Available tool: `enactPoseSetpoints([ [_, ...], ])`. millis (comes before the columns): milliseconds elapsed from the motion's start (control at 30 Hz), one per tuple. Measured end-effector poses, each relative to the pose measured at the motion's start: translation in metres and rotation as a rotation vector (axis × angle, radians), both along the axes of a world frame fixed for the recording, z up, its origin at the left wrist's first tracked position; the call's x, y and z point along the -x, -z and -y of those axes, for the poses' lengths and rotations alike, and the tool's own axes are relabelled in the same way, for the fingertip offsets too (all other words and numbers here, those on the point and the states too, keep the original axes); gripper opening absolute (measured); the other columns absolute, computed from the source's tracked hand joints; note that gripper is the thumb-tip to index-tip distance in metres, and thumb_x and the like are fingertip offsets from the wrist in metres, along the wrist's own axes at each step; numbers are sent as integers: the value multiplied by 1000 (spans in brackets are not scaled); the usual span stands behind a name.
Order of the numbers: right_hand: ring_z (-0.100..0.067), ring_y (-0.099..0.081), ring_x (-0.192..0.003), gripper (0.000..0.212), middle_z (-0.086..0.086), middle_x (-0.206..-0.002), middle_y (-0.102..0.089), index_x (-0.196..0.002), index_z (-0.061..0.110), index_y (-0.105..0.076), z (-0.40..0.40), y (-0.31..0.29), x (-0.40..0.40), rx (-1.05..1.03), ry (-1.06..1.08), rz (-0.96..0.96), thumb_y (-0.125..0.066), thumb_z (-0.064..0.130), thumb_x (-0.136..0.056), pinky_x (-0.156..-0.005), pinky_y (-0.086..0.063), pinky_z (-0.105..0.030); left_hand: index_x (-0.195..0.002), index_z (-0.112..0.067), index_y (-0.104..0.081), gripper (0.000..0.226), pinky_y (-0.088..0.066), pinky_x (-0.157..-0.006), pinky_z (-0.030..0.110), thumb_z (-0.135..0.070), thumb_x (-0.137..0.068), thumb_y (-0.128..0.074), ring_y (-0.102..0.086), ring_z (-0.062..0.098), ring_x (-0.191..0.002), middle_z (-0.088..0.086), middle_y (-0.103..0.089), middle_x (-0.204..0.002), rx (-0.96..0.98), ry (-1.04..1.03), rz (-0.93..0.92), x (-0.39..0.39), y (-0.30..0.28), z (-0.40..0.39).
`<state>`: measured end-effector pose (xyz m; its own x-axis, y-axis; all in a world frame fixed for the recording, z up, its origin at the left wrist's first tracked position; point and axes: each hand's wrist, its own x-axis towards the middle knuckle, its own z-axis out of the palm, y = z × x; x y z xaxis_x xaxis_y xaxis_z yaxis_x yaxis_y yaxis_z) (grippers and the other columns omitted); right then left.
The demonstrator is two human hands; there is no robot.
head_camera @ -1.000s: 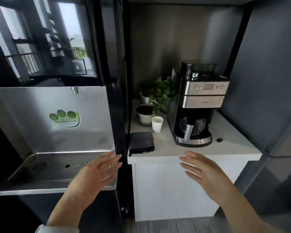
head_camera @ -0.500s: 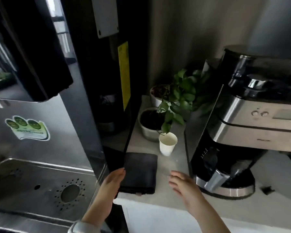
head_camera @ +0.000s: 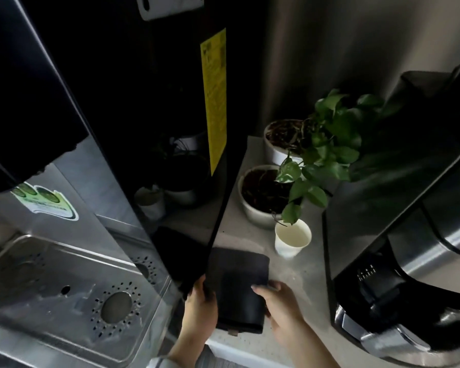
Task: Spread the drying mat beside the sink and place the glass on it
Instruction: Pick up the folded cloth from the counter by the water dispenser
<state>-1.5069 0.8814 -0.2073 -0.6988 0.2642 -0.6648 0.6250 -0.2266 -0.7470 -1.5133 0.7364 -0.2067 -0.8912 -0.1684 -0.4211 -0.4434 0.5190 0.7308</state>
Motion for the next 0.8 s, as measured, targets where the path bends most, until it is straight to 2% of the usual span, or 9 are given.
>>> enactPoseSetpoints([
  [67, -34, -63, -95, 26, -22, -102, -68, -100, -5, -63, 3, -1, 1, 4, 19, 13, -68, 6, -77, -83, -52, -41, -136, -9, -36, 48, -35, -97, 36, -5, -89, -45, -44, 38, -124, 19, -49, -137, -16, -36, -9, 0, 1, 0],
  [133, -37, -62, -99, 29, -24, -105, -67, -101, -6, -63, 5, -2, 2, 7, 18, 25, -69, 8, -77, -93, -48, -50, -133, -9, -40, 47, -37, -91, 34, -8, -87, -50, -47, 37, -120, 19, -54, -132, -49, -62, -6, -1, 1, 1],
  [267, -32, -60, -102, 32, -18, -111, -65, -108, 0, -59, 3, -3, -3, -24, -18, 0, -67, 12, -80, -96, -47, -44, -122, -6, -51, 41, -39, -78, 26, -16, -83, -60, -58, 31, -106, 12, -65, -113, -137, -79, 37, -1, 3, 2],
  [333, -29, -61, -99, 26, -16, -109, -66, -103, 6, -59, -1, -5, -7, -7, -48, -20, -66, 12, -80, -92, -49, -41, -109, 0, -61, 32, -43, -69, 24, -14, -80, -65, -63, 26, -89, 10, -70, -97, -295, -136, 90, -3, 0, 3],
  [433, -28, -66, -93, 21, -16, -104, -69, -99, 8, -59, -10, -8, -14, 74, -109, -51, -66, 12, -80, -79, -54, -39, -91, 0, -70, 17, -53, -57, 25, -8, -76, -68, -71, 26, -70, 13, -76, -77, -669, -259, 171, -16, -4, 8],
  [500, -27, -70, -89, 22, -13, -98, -73, -100, 11, -60, -13, -13, -22, 167, -174, -75, -67, 12, -80, -68, -57, -36, -86, -6, -72, 16, -55, -52, 28, -9, -71, -70, -73, 26, -69, 15, -76, -79, -911, -291, 179, -33, -10, 15],
  [567, -22, -72, -85, 21, -7, -93, -76, -101, 15, -61, -13, -20, -28, 227, -252, -93, -67, 15, -81, -62, -57, -32, -90, -13, -72, 24, -57, -55, 30, -13, -66, -70, -73, 26, -77, 15, -76, -89, -1058, -272, 131, -48, -17, 21],
  [700, -23, -72, -88, 21, -6, -95, -76, -103, 17, -61, 3, -33, -38, 309, -491, -97, -65, 17, -82, -66, -57, -34, -89, -28, -73, 26, -58, -59, 30, -13, -68, -66, -72, 24, -84, 9, -76, -95, -1144, -375, 20, -92, -26, 40],
  [800, -24, -72, -87, 19, -7, -96, -76, -103, 16, -63, 38, -44, -45, 329, -684, -105, -62, 15, -84, -67, -58, -35, -101, -29, -69, 34, -58, -63, 31, -15, -70, -67, -70, 24, -93, 8, -75, -103, -1144, -525, -97, -132, -33, 68],
])
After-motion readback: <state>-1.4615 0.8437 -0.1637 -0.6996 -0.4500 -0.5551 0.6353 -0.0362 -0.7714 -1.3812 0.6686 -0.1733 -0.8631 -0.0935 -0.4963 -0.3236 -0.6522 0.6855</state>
